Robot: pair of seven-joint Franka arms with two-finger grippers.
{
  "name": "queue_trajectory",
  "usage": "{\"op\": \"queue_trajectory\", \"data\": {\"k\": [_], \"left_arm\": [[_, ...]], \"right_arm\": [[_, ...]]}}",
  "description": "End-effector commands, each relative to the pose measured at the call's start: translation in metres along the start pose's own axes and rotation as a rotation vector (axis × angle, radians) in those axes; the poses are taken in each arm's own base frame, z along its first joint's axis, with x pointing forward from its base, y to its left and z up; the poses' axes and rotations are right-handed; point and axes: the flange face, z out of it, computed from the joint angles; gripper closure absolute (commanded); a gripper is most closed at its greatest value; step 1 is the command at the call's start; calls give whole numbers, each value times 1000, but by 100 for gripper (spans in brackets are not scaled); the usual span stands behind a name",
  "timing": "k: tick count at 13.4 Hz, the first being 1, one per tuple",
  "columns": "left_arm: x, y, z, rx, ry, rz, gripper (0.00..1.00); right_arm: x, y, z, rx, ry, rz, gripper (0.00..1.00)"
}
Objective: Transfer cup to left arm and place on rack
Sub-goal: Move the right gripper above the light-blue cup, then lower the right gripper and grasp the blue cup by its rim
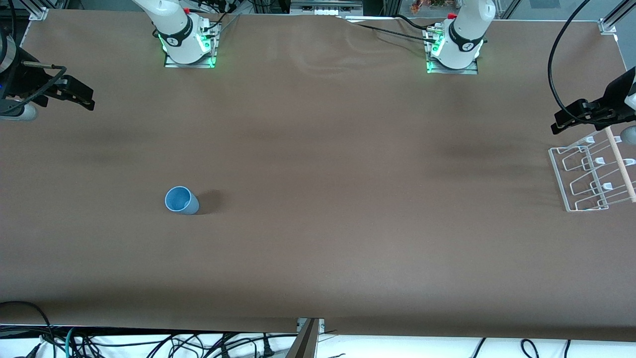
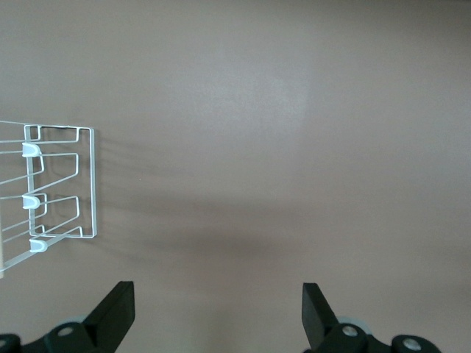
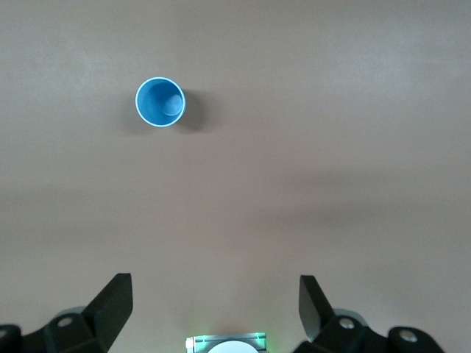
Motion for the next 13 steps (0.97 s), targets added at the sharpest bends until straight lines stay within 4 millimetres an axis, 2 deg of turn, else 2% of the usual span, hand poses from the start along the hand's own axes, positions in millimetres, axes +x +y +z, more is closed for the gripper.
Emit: {"op": "queue_trajectory", "data": {"k": [1, 2, 3, 4, 5, 6, 10, 13], "left_arm": [[3, 1, -4, 20, -1, 7, 0], [3, 2, -4, 20, -1, 9, 0], [3, 2, -4, 20, -1, 9, 0], [3, 2, -4, 21, -1, 9, 0], [3, 2, -4, 21, -3, 9, 0], [3, 2, -4, 21, -3, 9, 0], [3, 2, -4, 21, -1, 9, 0], [3, 2, -4, 21, -1, 10, 0]], "right_arm": [[15, 3, 14, 13, -30, -3, 0], [23, 6, 25, 15, -43, 5, 0], [34, 7, 41, 4, -63, 4, 0], [49, 4, 67, 1, -106, 2, 0], [56, 1, 80, 1, -121, -3, 0], [61, 0, 88, 4, -117, -4, 0], [112, -13, 159, 23, -78, -15, 0], [129, -27, 215, 31, -72, -32, 0]]}}
